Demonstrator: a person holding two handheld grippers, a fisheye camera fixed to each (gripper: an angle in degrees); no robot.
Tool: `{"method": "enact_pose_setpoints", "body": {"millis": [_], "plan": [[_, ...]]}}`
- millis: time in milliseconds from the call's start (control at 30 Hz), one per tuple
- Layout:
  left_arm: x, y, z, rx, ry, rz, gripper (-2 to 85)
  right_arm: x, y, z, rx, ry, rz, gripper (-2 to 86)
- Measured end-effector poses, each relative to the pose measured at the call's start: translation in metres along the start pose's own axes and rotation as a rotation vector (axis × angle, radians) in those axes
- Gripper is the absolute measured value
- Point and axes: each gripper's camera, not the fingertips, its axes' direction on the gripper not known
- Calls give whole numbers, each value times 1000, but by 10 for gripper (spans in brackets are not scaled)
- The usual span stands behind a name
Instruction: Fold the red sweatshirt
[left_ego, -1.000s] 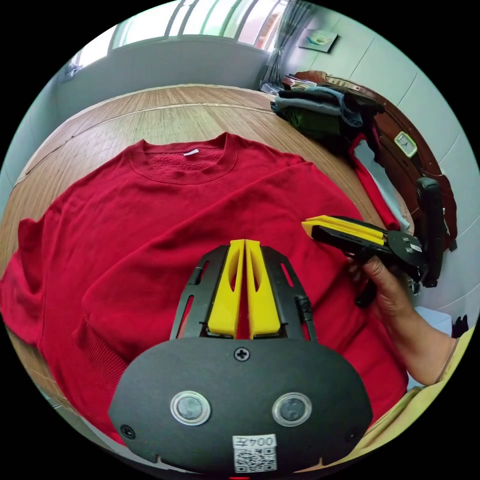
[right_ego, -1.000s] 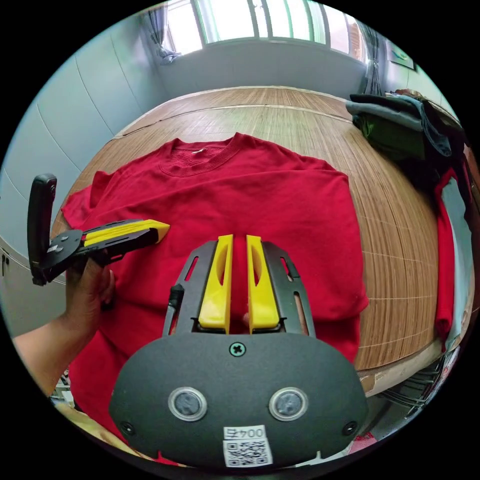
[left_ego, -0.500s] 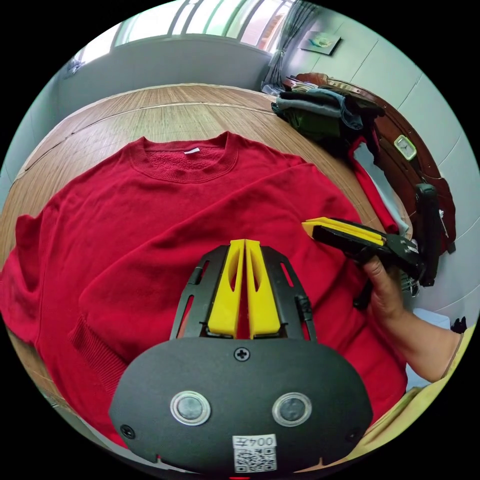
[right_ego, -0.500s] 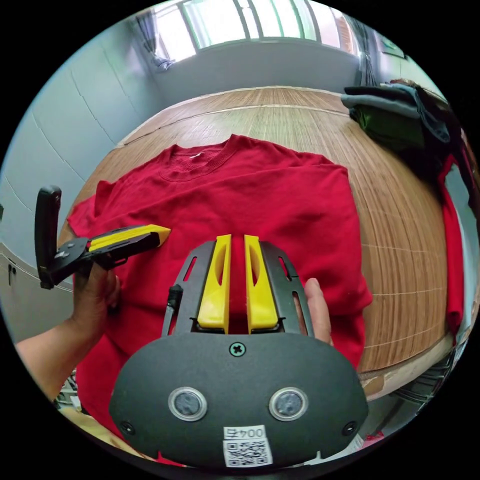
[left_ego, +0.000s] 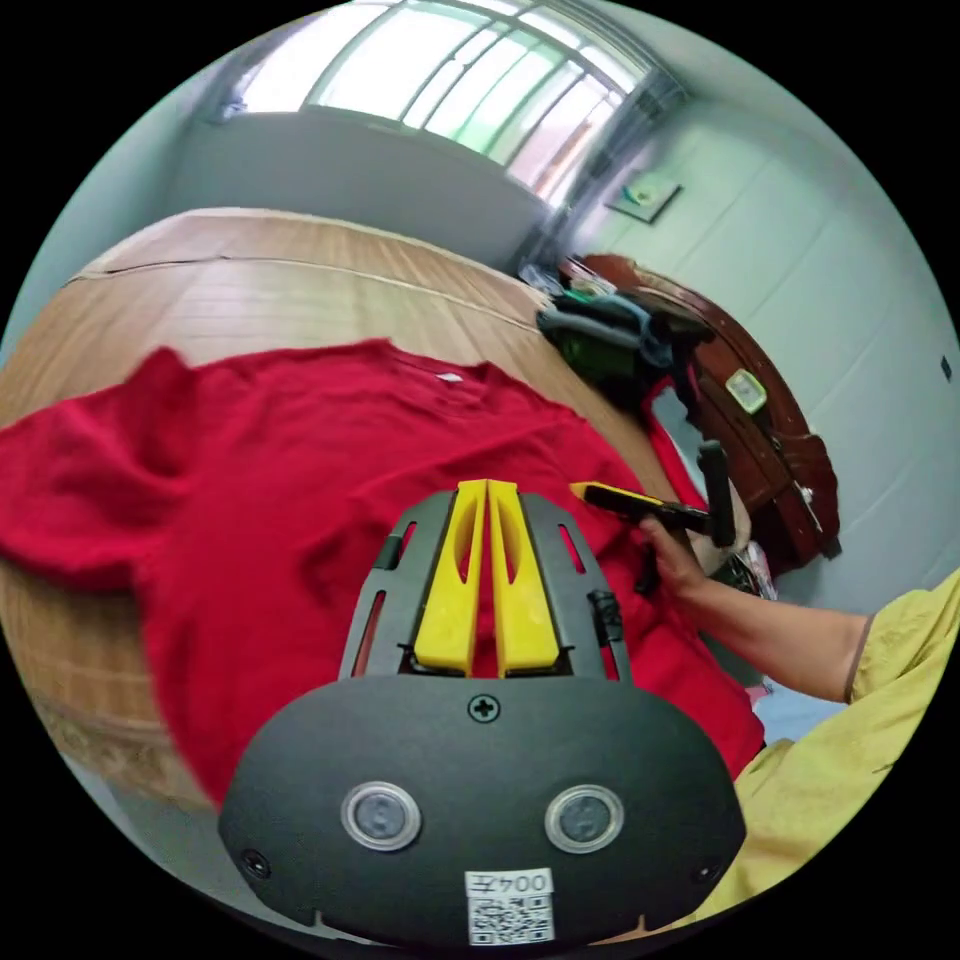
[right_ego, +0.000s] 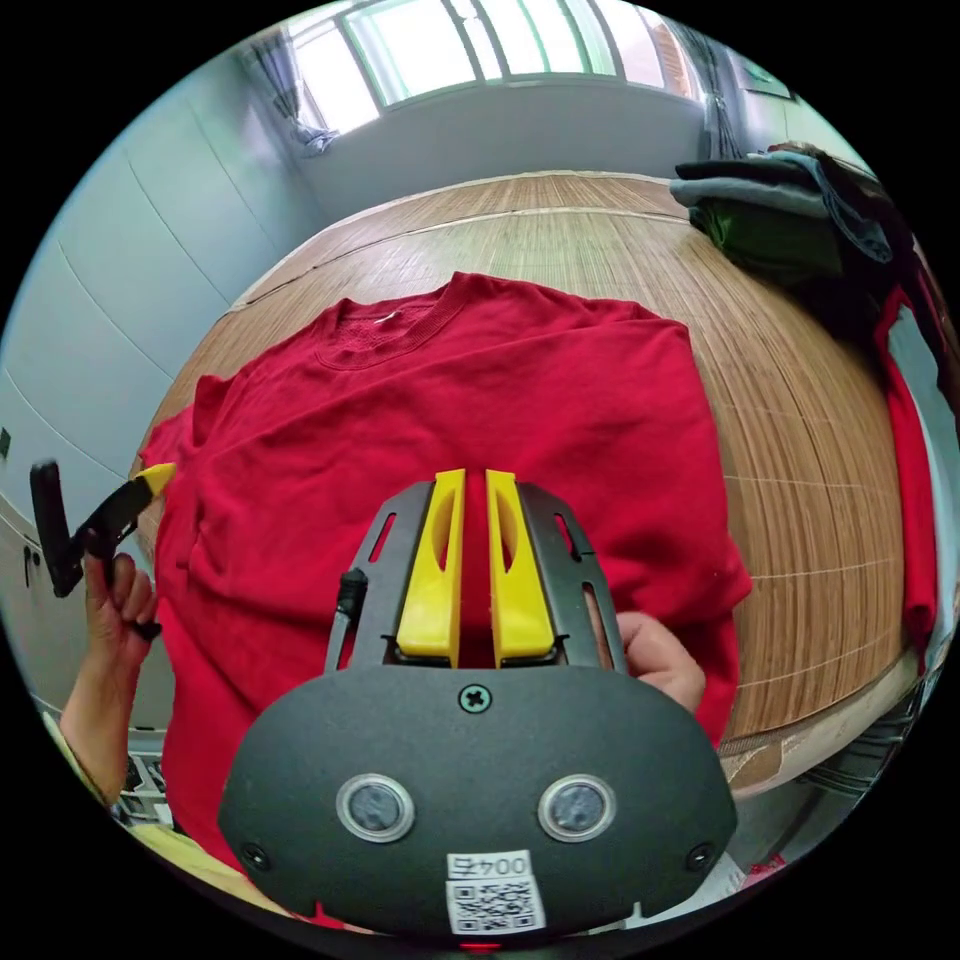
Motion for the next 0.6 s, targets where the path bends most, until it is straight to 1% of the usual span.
{"method": "enact_pose_setpoints", "body": {"millis": [67, 100, 167, 267, 367, 467, 600], "plan": [[-67, 22, -76, 62, -131, -100, 7, -5, -1, 0, -2, 25, -9, 39], [-86, 27, -93, 74, -157, -135, 7, -7, -2, 0, -3, 39, -16, 39], [-162, 50, -166, 125, -204, -293, 8, -15, -3, -1, -2, 84, -36, 39], [-229, 70, -240, 187, -273, -407, 10, -17, -4, -2, -1, 90, -38, 42], [-276, 75, -289, 213, -315, -473, 16, -16, -7, -4, -6, 67, -48, 48], [-315, 74, -316, 232, -324, -539, 26, -16, -7, -7, 3, 76, -32, 46], [-360, 73, -332, 221, -326, -637, 44, -19, -9, -8, 0, 84, -46, 44]]}}
